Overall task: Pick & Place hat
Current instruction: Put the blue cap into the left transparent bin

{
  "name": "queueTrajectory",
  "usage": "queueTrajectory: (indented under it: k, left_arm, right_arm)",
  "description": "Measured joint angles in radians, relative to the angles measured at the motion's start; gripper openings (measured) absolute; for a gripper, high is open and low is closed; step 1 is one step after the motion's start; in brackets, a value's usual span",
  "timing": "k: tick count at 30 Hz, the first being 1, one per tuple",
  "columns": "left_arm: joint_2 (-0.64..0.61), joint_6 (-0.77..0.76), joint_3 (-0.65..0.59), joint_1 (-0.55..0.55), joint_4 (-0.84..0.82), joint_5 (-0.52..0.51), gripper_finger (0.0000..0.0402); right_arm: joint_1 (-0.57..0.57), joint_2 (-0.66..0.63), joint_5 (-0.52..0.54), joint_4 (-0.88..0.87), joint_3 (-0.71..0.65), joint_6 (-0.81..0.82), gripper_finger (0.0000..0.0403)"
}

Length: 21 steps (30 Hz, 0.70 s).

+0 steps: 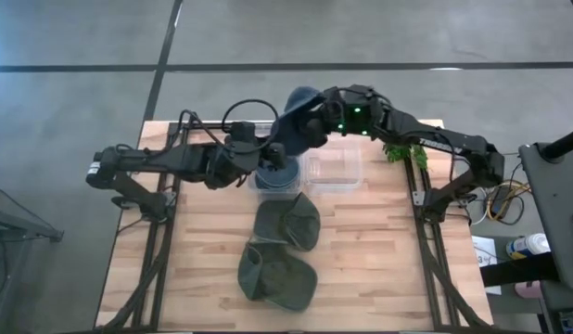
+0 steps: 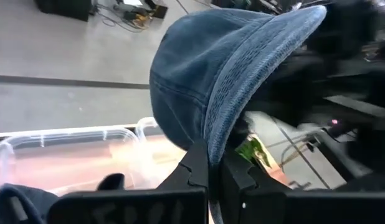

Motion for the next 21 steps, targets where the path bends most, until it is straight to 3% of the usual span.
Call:
queueTrajectory:
  k: [7,14,21]
  left_arm:
    - [-0.062,-0.074,-0.086,0.032,0.077,-0.002,0.0007]
    - [-0.149,-0.255,-0.375,0.041,0.481,0.067,0.0007]
    - [-0.164,-0.52,-0.616,0.037,0.71,0.076,0.0007]
  right_arm:
    - [-0.014,-0.067,-0.016,-0.077,0.0,-0.051,0.0009]
    - [-0.039,-0.048,-0.009,-0.056,0.002,-0.015,0.0009]
    - [-0.039,0.041,-0.078,-0.079,0.0,0.023,0.0009]
